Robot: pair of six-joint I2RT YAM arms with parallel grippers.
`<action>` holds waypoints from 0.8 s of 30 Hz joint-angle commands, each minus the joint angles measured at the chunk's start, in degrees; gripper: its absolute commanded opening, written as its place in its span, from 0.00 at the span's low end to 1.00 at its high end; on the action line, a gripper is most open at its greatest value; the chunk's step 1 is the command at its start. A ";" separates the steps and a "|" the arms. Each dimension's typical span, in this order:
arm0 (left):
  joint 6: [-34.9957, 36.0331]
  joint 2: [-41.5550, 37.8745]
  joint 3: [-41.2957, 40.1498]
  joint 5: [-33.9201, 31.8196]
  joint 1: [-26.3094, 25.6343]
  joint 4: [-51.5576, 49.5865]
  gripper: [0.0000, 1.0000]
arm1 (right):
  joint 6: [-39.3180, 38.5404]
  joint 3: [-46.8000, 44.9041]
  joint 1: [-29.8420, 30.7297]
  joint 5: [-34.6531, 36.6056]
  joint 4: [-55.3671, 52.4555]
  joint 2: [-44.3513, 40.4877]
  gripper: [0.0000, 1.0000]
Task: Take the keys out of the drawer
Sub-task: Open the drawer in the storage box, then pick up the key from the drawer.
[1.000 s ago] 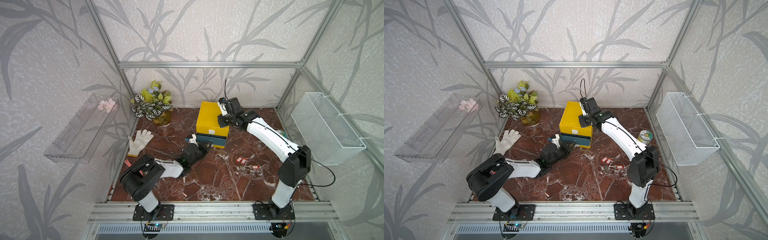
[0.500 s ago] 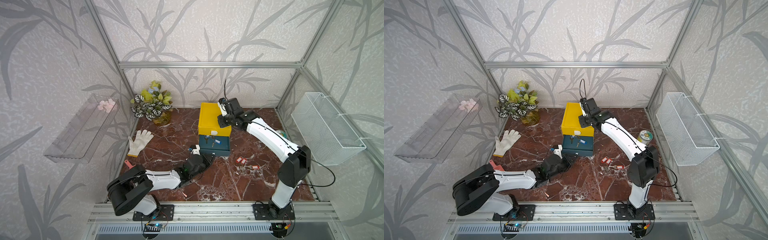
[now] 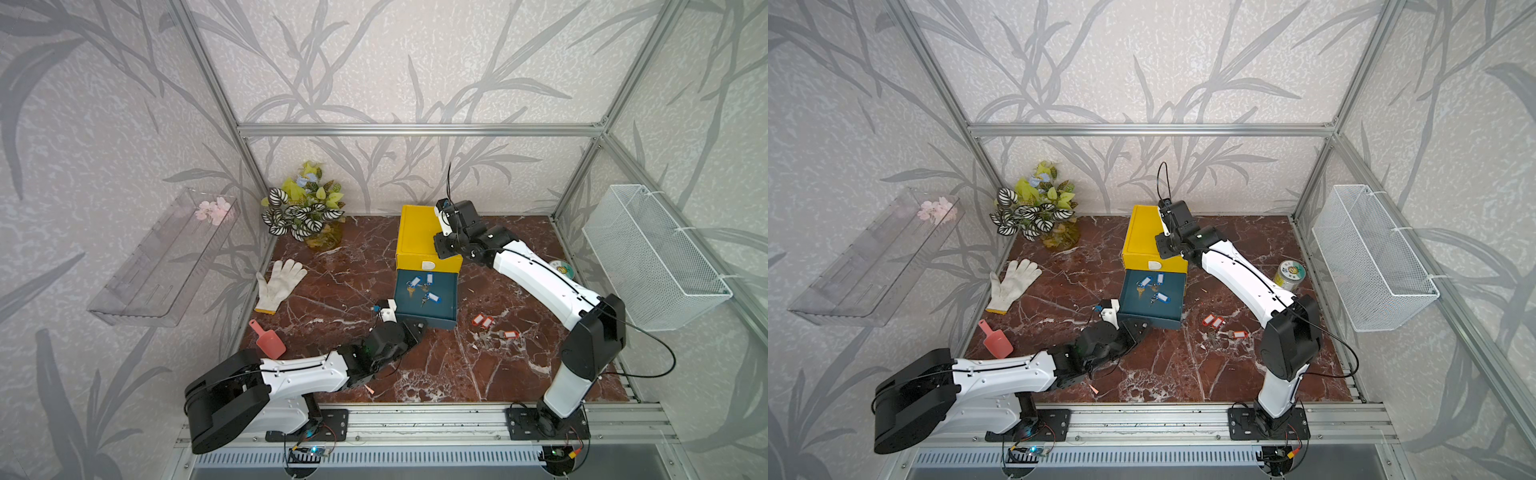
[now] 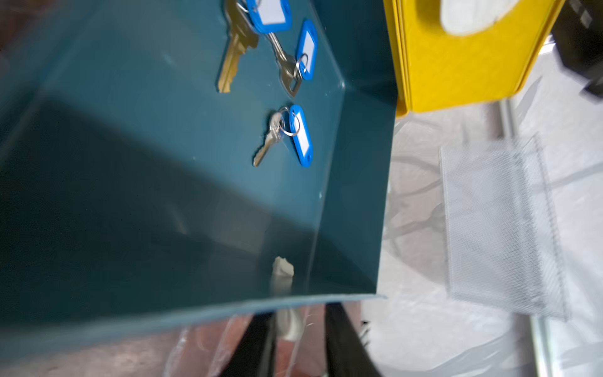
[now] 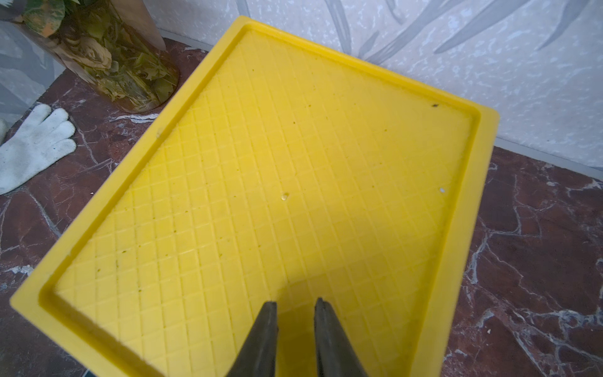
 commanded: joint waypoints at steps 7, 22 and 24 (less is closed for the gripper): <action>6.11 -8.00 2.25 -3.50 0.15 -7.61 0.44 | -0.43 3.16 1.57 -0.63 -7.90 1.23 0.24; 37.14 -29.72 17.32 -9.16 16.46 -43.22 0.43 | 1.98 -4.75 11.05 0.84 -14.87 -16.66 0.31; 37.39 -23.48 20.10 -1.78 24.42 -39.92 0.42 | 4.34 -7.71 12.65 1.11 -13.59 -17.39 0.31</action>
